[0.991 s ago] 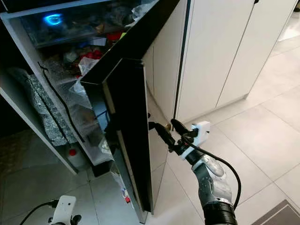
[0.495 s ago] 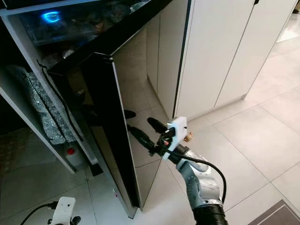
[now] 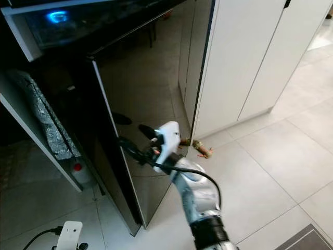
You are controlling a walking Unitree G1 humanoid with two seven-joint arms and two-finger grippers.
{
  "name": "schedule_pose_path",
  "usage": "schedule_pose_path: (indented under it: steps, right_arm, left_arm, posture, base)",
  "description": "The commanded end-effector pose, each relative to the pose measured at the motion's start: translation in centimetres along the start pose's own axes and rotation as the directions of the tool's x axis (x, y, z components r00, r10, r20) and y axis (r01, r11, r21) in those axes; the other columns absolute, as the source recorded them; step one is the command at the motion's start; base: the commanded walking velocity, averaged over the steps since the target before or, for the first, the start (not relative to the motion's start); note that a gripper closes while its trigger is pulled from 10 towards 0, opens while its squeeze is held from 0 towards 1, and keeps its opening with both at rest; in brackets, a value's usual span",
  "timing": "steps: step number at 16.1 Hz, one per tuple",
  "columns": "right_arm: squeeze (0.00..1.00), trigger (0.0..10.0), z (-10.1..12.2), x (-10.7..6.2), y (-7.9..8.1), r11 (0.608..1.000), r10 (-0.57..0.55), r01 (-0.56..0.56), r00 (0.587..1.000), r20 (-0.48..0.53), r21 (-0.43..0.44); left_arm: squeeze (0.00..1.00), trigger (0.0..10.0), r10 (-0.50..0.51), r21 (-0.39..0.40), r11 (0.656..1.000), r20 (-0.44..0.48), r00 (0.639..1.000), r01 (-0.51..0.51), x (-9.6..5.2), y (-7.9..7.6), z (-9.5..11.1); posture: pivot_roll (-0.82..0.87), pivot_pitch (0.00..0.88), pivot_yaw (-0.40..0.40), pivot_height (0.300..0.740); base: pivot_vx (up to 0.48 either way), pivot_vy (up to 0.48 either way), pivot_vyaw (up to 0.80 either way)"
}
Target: Restocking fridge
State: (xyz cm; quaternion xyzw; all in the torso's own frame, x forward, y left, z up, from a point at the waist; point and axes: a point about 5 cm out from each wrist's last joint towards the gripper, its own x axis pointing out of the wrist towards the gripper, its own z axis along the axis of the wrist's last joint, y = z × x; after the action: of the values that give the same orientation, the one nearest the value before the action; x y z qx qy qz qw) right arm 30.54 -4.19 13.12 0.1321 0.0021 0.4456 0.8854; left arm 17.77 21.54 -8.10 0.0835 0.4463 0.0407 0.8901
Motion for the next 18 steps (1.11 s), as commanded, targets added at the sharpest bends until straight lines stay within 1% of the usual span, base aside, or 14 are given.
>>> schedule_pose_path:
  steps: [1,3,4,5,8,12,13,14,17,18]
  right_arm:
    - [0.00,10.0,-0.1,0.9,0.3,1.000,-0.009,0.008,1.000,-0.021,-0.028]
    - [0.00,10.0,-0.1,2.3,-0.3,0.990,-0.129,0.127,0.991,-0.028,-0.058]
    - [0.00,10.0,-0.2,3.3,-0.4,0.984,-0.170,0.168,0.985,-0.029,-0.061]
    - [0.00,10.0,-0.2,3.6,-0.4,0.981,-0.188,0.185,0.982,-0.032,-0.058]
    - [0.00,10.0,-0.2,4.1,-0.5,0.977,-0.209,0.207,0.977,-0.036,-0.043]
    - [0.00,10.0,-0.1,4.6,-0.6,0.974,-0.225,0.224,0.974,-0.039,-0.046]
    - [0.00,10.0,0.3,5.1,-0.7,0.969,-0.245,0.243,0.969,-0.037,-0.043]
    - [0.00,10.0,0.4,5.3,-0.7,0.967,-0.251,0.249,0.967,-0.037,-0.043]
    - [0.00,10.0,0.7,5.6,-0.6,0.968,-0.250,0.248,0.968,-0.035,-0.049]
    - [0.00,10.0,0.7,5.6,-0.7,0.965,-0.255,0.253,0.966,-0.036,-0.063]
  left_arm:
    - [0.00,10.0,0.007,0.007,1.000,-0.022,1.000,-0.007,-0.1,0.1,-0.5]
    - [0.00,10.0,0.007,0.007,1.000,-0.021,1.000,-0.007,-0.1,0.0,-0.5]
    - [0.00,10.0,0.008,0.004,1.000,-0.019,1.000,-0.008,0.0,-0.1,-0.4]
    - [0.00,10.0,0.008,0.003,1.000,-0.018,1.000,-0.008,0.0,-0.1,-0.3]
    - [0.00,10.0,0.007,0.003,1.000,-0.017,1.000,-0.007,0.0,-0.1,-0.3]
    - [0.00,10.0,0.005,0.007,1.000,-0.016,1.000,-0.005,0.0,-0.2,-0.2]
    - [0.00,10.0,0.003,0.010,1.000,-0.015,1.000,-0.003,0.0,-0.3,-0.2]
    - [0.00,10.0,0.002,0.010,1.000,-0.014,1.000,-0.002,0.0,-0.3,-0.1]
    - [0.00,10.0,0.002,0.010,1.000,-0.012,1.000,-0.002,0.0,-0.3,0.0]
    - [0.00,10.0,0.004,0.004,1.000,-0.008,1.000,-0.004,0.0,-0.4,0.1]
  posture:
    - [-0.16,0.000,0.013,0.740]
    - [-0.16,0.000,0.011,0.740]
    - [-0.15,0.000,0.007,0.740]
    - [-0.15,0.000,0.007,0.740]
    - [-0.15,0.000,0.005,0.740]
    - [-0.15,0.000,0.007,0.740]
    - [-0.15,0.000,0.007,0.740]
    - [-0.15,0.000,0.007,0.740]
    - [-0.15,0.000,0.007,0.740]
    - [-0.14,0.000,0.001,0.740]
  base:
    - [0.000,0.000,0.00]
    - [0.000,0.000,0.00]
    - [0.000,0.000,0.00]
    - [0.000,0.000,0.00]
    - [0.000,0.000,0.00]
    - [0.000,0.000,0.00]
    - [0.000,0.000,0.00]
    - [0.000,0.000,0.00]
    - [0.000,0.000,0.00]
    - [0.000,0.000,0.00]
